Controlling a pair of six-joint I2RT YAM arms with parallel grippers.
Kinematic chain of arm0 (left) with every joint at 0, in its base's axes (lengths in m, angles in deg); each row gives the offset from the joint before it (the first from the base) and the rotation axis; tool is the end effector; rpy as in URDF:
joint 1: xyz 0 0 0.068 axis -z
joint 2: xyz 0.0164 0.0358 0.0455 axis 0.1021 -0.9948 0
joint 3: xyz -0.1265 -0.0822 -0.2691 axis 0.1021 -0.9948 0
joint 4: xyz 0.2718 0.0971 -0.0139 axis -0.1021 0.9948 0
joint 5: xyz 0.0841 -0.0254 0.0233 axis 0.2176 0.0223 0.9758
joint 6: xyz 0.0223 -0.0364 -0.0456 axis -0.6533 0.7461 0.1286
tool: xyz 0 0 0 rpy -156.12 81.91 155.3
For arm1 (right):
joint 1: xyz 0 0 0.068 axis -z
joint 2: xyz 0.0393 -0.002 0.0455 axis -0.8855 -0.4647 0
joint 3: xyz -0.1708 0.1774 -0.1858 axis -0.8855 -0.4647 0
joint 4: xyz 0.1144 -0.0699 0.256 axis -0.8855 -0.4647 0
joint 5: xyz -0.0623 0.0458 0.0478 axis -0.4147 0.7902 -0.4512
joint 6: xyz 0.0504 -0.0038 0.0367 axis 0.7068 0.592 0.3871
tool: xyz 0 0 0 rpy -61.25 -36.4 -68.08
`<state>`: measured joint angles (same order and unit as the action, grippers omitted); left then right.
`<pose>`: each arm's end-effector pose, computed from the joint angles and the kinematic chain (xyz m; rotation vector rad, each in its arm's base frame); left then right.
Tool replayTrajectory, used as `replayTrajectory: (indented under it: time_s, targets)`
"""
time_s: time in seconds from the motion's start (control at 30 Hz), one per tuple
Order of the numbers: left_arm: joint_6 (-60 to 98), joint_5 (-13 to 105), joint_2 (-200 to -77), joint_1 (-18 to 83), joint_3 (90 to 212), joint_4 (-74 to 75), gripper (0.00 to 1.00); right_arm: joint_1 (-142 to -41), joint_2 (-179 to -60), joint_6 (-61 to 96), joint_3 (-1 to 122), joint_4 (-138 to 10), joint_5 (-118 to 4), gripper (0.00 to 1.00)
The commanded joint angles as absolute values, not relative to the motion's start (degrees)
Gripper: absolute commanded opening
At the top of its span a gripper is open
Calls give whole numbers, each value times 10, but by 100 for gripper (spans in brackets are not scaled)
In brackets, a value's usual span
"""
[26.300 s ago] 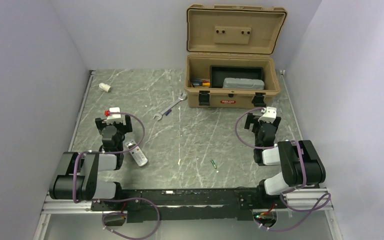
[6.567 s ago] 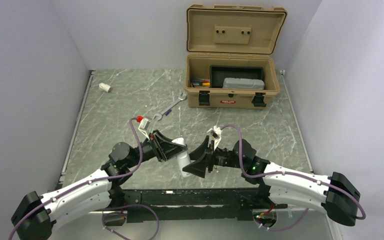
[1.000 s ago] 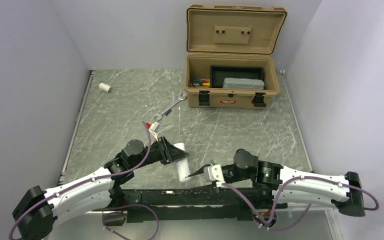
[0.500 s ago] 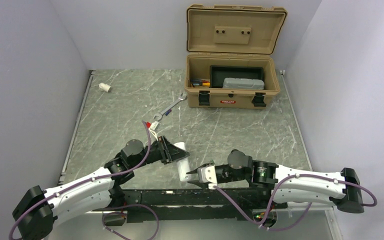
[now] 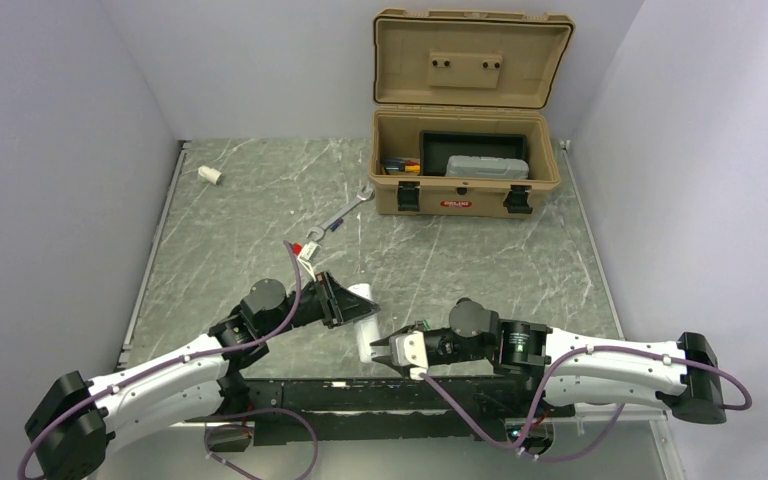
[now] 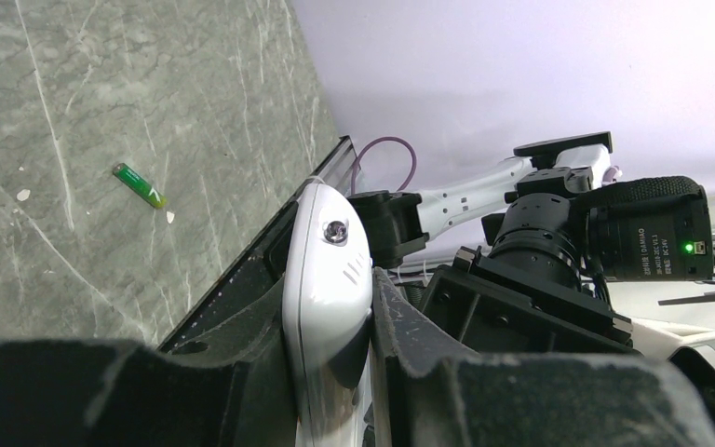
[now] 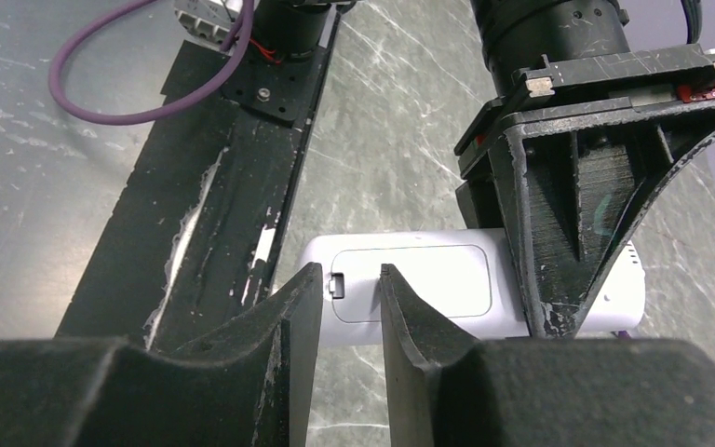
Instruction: Load the batteries into the remote control
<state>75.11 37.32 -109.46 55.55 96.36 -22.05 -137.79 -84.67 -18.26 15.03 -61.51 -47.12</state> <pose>0.1192 -0.1614 0.2450 -0.0480 1.9739 -1.7187 0.0388 0.2057 0.2833 -1.6211 0.9765 0.8366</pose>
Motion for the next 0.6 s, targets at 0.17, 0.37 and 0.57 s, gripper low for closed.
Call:
replayTrajectory:
  time_s: [0.17, 0.37, 0.57]
  targets:
    - [748, 366, -1088, 558, 970, -265, 0, -1381, -851, -219, 176, -617, -491, 33]
    - [748, 365, -1088, 557, 972, -265, 0, -1381, -855, -230, 178, -624, -499, 33]
    - [749, 364, -1089, 557, 971, -268, 0, -1381, -854, -236, 179, -632, -506, 32]
